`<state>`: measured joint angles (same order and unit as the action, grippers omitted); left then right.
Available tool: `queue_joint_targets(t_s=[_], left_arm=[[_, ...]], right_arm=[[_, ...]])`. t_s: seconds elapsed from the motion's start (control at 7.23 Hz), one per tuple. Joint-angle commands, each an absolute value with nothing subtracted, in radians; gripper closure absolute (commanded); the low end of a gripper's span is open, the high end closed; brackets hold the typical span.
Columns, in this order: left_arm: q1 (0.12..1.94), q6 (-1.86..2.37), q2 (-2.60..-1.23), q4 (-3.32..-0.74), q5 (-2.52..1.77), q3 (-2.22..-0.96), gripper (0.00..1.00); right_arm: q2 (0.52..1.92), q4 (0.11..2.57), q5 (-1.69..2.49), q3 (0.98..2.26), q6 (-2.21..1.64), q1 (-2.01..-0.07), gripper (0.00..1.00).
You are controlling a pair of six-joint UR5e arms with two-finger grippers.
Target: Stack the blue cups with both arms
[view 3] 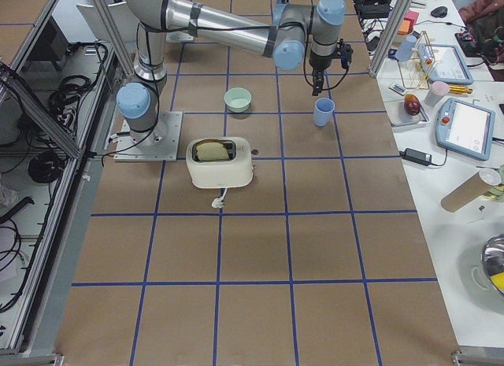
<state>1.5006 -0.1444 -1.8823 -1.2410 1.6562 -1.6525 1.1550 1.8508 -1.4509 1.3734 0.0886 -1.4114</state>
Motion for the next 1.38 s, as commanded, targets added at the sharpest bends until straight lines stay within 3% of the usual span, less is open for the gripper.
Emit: queue_joint_targets(t_s=[0.0, 0.28, 0.97, 1.11, 1.24], left_arm=[[1.618, 0.005, -1.789, -1.404, 1.658, -1.586, 1.0], [1.734, 0.224, -1.738, -1.428, 1.583, -1.583, 1.0], [2.144, 0.819, -1.761, -1.408, 1.579, -1.678, 1.0], [2.184, 0.912, -1.77, -1.334, 1.575, -1.728, 1.0], [2.198, 0.963, -1.773, -1.228, 1.575, -1.79, 1.0]], right_arm=[[1.04, 1.945, -1.443, 1.325, 0.17, -1.411, 0.0], [0.985, 1.968, -1.454, 1.316, 0.173, -1.41, 0.0], [0.933, 1.967, -1.46, 1.321, 0.161, -1.408, 0.0], [0.933, 1.967, -1.462, 1.321, 0.155, -1.408, 0.27], [0.931, 1.962, -1.46, 1.322, 0.155, -1.408, 0.71]])
